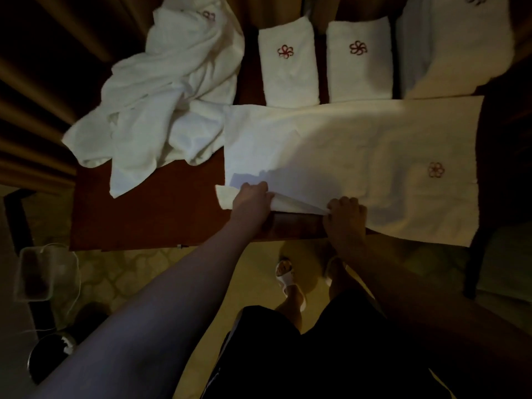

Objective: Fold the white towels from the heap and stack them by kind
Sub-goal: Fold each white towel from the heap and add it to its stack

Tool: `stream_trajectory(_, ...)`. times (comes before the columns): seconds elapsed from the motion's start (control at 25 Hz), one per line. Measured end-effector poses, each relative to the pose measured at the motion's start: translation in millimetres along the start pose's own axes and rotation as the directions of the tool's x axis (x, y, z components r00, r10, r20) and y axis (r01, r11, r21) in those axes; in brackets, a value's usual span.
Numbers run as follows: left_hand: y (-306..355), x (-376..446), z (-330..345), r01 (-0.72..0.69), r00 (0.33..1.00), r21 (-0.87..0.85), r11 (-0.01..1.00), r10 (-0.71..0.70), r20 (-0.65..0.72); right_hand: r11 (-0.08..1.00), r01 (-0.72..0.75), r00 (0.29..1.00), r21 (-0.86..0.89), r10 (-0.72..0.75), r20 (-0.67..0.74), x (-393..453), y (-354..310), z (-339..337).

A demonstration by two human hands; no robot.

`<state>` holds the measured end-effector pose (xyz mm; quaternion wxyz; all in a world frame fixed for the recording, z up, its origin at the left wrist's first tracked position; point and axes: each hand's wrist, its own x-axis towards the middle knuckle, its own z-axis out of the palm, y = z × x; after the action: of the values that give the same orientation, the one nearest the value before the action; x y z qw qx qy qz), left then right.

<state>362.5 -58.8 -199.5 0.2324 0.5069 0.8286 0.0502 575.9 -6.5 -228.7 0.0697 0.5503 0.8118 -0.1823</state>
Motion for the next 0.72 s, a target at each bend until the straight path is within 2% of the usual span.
stream_trajectory(0.08, 1, 4, 2, 0.047, 0.998, -0.004, 0.999, -0.047, -0.036, 0.998, -0.057, 0.997, 0.018, 0.058, -0.056, -8, 31, -3)
stream_trajectory(0.16, 6, 5, 7, 0.050, 0.998, 0.077, 0.996, -0.047, -0.047, 0.995, -0.099, 0.991, 0.008, 0.099, -0.086, -14, 60, -6)
stream_trajectory(0.24, 16, 4, 16, -0.026, 1.000, 0.157, 0.987, 0.024, 0.012, 0.992, -0.121, 0.990, 0.025, 0.123, -0.073, -14, 78, -10)
stream_trajectory(0.32, 30, 2, 28, -0.125, 0.987, 0.121, 0.985, 0.110, 0.120, 0.994, -0.085, 0.994, 0.075, 0.089, -0.056, -10, 88, -15)
stream_trajectory(0.4, 45, -3, 39, -0.154, 0.974, 0.047, 0.987, 0.144, 0.174, 0.996, -0.044, 0.998, 0.076, 0.047, -0.041, -6, 92, -22)
stream_trajectory(0.52, 57, -4, 46, -0.120, 0.980, 0.031, 0.992, 0.113, 0.161, 0.998, -0.057, 0.995, 0.015, 0.058, -0.082, -3, 97, -31)
stream_trajectory(0.6, 57, -3, 45, -0.111, 0.986, 0.073, 0.991, 0.100, 0.136, 0.991, -0.137, 0.989, 0.007, 0.137, -0.055, -3, 98, -34)
stream_trajectory(0.72, 56, -3, 39, -0.101, 0.993, 0.115, 0.988, 0.093, 0.068, 0.954, -0.278, 0.960, 0.114, 0.281, -0.008, -4, 102, -39)
